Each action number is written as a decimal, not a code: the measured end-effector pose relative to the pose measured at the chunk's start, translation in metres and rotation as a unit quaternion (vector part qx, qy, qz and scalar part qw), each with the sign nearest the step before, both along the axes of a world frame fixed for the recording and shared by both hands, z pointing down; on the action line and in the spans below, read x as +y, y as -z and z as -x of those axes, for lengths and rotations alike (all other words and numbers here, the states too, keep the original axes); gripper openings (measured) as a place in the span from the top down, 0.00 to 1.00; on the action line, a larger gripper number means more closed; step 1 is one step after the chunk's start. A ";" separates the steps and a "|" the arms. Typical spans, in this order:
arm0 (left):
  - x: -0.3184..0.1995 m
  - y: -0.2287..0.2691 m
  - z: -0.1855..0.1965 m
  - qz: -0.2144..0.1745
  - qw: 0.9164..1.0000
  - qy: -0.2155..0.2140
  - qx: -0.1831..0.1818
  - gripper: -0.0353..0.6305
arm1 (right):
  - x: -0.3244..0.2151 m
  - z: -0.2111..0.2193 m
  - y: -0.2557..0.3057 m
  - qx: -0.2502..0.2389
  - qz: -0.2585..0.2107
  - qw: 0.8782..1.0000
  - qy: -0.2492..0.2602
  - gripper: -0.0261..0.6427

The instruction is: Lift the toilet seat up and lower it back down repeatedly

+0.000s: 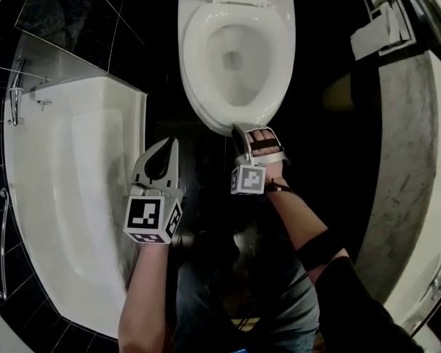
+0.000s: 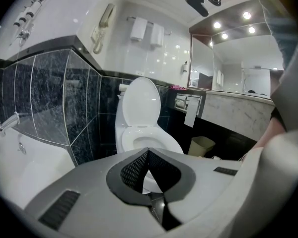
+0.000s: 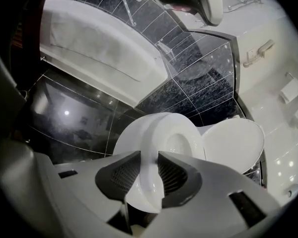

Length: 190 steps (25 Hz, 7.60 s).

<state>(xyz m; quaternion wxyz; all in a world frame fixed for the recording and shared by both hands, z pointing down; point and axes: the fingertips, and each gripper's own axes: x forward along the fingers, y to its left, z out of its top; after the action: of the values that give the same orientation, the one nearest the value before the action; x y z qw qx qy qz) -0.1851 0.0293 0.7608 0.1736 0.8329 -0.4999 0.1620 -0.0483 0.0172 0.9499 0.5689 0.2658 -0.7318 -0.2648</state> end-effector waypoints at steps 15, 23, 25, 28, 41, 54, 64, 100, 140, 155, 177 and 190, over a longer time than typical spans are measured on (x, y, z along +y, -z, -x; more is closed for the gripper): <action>-0.006 0.225 -0.046 -0.024 0.999 -0.028 0.007 0.94 | -0.025 -0.087 0.326 -0.139 -0.051 0.980 -0.135 0.93; 0.002 0.367 -0.052 -0.054 0.998 -0.037 0.004 0.95 | -0.010 -0.105 0.515 -0.230 -0.068 0.954 -0.182 0.93; 0.002 0.396 -0.053 -0.065 0.997 -0.038 0.006 0.94 | -0.006 -0.110 0.549 -0.270 -0.062 0.940 -0.200 0.93; 0.005 0.430 -0.052 -0.077 0.996 -0.038 0.006 0.94 | 0.002 -0.123 0.591 -0.356 -0.042 0.903 -0.236 0.93; 0.024 0.477 -0.065 -0.094 0.994 -0.051 0.007 0.94 | 0.035 -0.189 0.639 -0.482 -0.026 0.818 -0.314 0.93; 0.034 0.477 -0.083 -0.105 0.991 -0.084 0.002 0.95 | 0.038 -0.194 0.625 -0.474 -0.016 0.822 -0.315 0.93; 0.033 0.454 -0.086 -0.092 0.993 -0.068 0.001 0.95 | 0.027 -0.155 0.591 -0.335 -0.030 0.915 -0.222 0.93; -0.030 0.023 -0.019 -0.064 0.997 0.025 0.043 0.95 | -0.014 0.002 0.015 0.010 0.107 0.994 0.033 0.51; -0.041 0.057 -0.013 -0.044 0.997 0.049 0.048 0.95 | -0.010 0.005 0.073 -0.032 0.101 0.994 0.011 0.72; -0.111 0.266 -0.052 -0.077 0.996 0.044 0.011 0.95 | -0.122 -0.007 0.306 -0.119 0.029 0.992 -0.018 0.81; -0.261 0.390 -0.094 -0.119 0.991 0.039 -0.047 0.95 | -0.399 -0.044 0.440 -0.198 -0.004 0.976 -0.088 0.83; -0.384 0.377 -0.106 -0.114 0.993 -0.038 -0.016 0.95 | -0.517 -0.062 0.438 -0.187 -0.002 0.973 -0.139 0.85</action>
<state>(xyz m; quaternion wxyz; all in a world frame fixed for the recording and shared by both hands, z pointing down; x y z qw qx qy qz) -0.0791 -0.3548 0.3839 0.0636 0.8631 -0.4853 0.1240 0.0133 -0.4998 0.5117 0.4530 0.4104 -0.7807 -0.1302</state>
